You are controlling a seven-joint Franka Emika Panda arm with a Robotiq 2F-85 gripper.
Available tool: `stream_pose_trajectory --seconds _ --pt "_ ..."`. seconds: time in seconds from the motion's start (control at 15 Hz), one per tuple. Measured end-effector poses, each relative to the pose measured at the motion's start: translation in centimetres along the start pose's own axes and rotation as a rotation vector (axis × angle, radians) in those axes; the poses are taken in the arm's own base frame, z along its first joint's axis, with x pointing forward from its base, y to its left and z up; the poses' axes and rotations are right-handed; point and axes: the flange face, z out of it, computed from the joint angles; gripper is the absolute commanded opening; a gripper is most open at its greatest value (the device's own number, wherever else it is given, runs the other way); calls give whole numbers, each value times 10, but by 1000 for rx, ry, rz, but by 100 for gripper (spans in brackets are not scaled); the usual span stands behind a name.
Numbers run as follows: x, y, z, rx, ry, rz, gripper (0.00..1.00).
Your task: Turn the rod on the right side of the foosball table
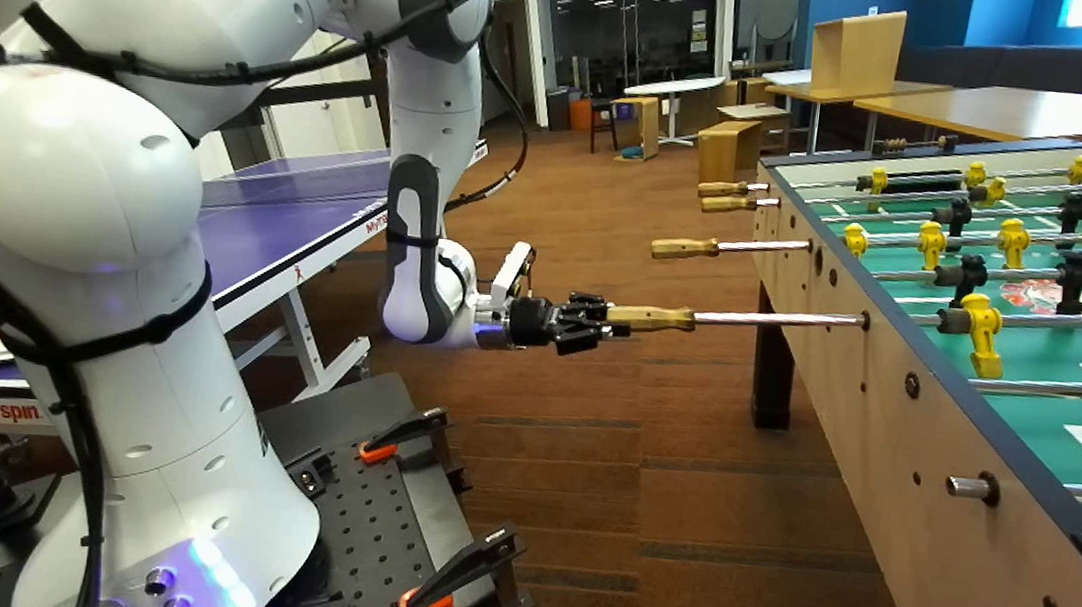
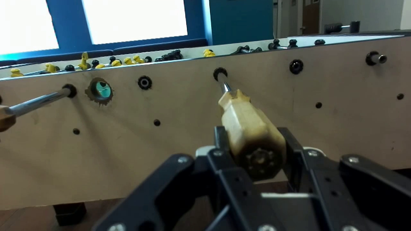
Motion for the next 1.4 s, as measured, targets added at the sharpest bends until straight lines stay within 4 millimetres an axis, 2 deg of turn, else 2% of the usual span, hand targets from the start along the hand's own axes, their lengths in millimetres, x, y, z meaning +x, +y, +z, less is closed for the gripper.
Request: stream_pose_trajectory --seconds 0.2,0.4,0.87,1.4 --pt "2 -2 0 -1 -1 -28 16" --pt "1 -1 -1 -1 1 -128 16" --pt "-6 1 -1 9 46 -501 16" --pt "-20 15 1 51 169 -962 16"
